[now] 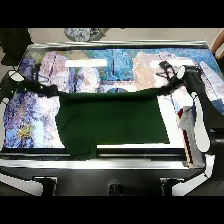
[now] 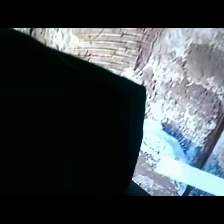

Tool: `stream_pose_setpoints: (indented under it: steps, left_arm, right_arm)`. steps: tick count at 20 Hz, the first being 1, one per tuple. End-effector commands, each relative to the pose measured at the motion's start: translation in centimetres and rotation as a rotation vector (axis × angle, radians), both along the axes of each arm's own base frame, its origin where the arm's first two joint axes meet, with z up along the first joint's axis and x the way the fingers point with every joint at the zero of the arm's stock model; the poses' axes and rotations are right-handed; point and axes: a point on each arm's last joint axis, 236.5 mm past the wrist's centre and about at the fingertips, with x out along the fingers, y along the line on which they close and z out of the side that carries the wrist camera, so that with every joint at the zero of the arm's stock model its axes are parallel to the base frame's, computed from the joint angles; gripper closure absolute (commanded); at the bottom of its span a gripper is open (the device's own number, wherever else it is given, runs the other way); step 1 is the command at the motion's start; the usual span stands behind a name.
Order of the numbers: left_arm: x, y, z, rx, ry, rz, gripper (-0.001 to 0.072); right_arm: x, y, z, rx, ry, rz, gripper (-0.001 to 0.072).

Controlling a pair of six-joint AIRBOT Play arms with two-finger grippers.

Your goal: Fold the shirts.

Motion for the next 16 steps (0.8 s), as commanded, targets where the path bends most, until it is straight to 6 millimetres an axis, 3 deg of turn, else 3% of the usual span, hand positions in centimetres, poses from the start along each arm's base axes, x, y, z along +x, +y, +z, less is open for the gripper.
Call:
stream_pose_setpoints:
  steps: [1, 3, 5, 6, 8, 9, 11, 13, 15, 16]
  left_arm:
    - [-7.8, -0.7, -3.9, -0.018, 0.306, -0.057, 0.0683]
    - [-9.5, -1.0, -5.8, -0.030, 0.369, -0.043, 0.0682]
    - [-10.0, -1.1, -6.7, -0.034, 0.387, -0.028, 0.0681]
    - [-9.9, -1.3, -6.5, -0.047, 0.382, -0.025, 0.0651]
    - [-9.4, -0.9, -5.0, -0.069, 0.375, -0.011, 0.0300]
    - [-9.2, -0.4, -4.0, -0.073, 0.369, -0.003, 0.0239]
    - [-9.5, 0.9, -1.8, -0.078, 0.354, 0.011, 0.0238]
    - [-11.2, 1.6, -0.7, -0.084, 0.355, 0.040, 0.0238]
    - [-14.7, 1.0, -1.6, -0.092, 0.382, 0.047, 0.0240]
    - [-17.4, 0.3, -2.8, -0.098, 0.412, 0.038, 0.0252]
  right_arm:
    - [-5.7, 1.1, -3.6, 0.059, 0.273, 0.072, 0.0663]
    - [-6.0, 2.2, -4.8, 0.108, 0.305, 0.066, 0.0663]
    - [-6.1, 2.6, -5.2, 0.130, 0.318, 0.040, 0.0662]
    - [-5.9, 2.7, -5.0, 0.132, 0.309, 0.039, 0.0594]
    - [-6.0, 1.9, -3.3, 0.116, 0.293, 0.036, 0.0244]
    - [-6.7, 1.2, -2.1, 0.115, 0.298, 0.029, 0.0165]
    - [-9.3, -0.6, 0.6, 0.147, 0.357, -0.007, 0.0162]
    - [-12.5, -2.3, 2.4, 0.181, 0.447, -0.046, 0.0166]
    - [-14.5, -3.0, 2.9, 0.190, 0.467, -0.074, 0.0170]
    - [-15.3, -3.0, 2.6, 0.183, 0.456, -0.084, 0.0170]
